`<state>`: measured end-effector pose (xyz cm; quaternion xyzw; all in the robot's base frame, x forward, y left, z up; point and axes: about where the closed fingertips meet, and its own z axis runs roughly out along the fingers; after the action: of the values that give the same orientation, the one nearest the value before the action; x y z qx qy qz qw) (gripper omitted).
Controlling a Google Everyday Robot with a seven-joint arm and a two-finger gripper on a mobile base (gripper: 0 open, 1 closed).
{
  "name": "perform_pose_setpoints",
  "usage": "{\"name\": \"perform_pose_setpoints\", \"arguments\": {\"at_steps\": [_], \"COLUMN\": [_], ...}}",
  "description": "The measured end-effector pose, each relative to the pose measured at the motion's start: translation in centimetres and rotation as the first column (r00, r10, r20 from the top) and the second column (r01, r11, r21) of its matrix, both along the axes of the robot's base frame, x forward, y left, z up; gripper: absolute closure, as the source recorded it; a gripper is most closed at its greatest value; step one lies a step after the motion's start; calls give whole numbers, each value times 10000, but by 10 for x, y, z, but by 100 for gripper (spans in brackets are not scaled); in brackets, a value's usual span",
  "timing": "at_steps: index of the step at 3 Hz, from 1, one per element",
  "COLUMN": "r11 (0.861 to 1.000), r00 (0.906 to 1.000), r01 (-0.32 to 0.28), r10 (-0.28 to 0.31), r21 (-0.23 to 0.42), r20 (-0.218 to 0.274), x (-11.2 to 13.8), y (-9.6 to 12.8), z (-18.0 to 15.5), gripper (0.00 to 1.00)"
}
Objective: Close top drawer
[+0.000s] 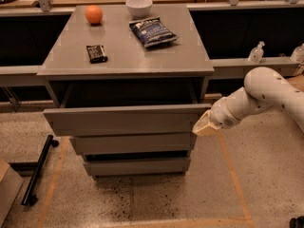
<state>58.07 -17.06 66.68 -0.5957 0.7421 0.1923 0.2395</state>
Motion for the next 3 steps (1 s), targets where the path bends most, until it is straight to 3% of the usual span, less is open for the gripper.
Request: {"name": "perform_pose_setpoints", "arguments": {"at_steps": [1, 2, 3], "r11": [10000, 10000, 9998], "r00": [10000, 10000, 9980], "r01": [-33, 51, 93], "r10": [33, -51, -106], "r21": [10, -18, 202], "r20": [-32, -32, 622], "x": [0, 0, 25], "y": [2, 3, 9], "z": [-2, -3, -2], "gripper": [58, 52, 76]}}
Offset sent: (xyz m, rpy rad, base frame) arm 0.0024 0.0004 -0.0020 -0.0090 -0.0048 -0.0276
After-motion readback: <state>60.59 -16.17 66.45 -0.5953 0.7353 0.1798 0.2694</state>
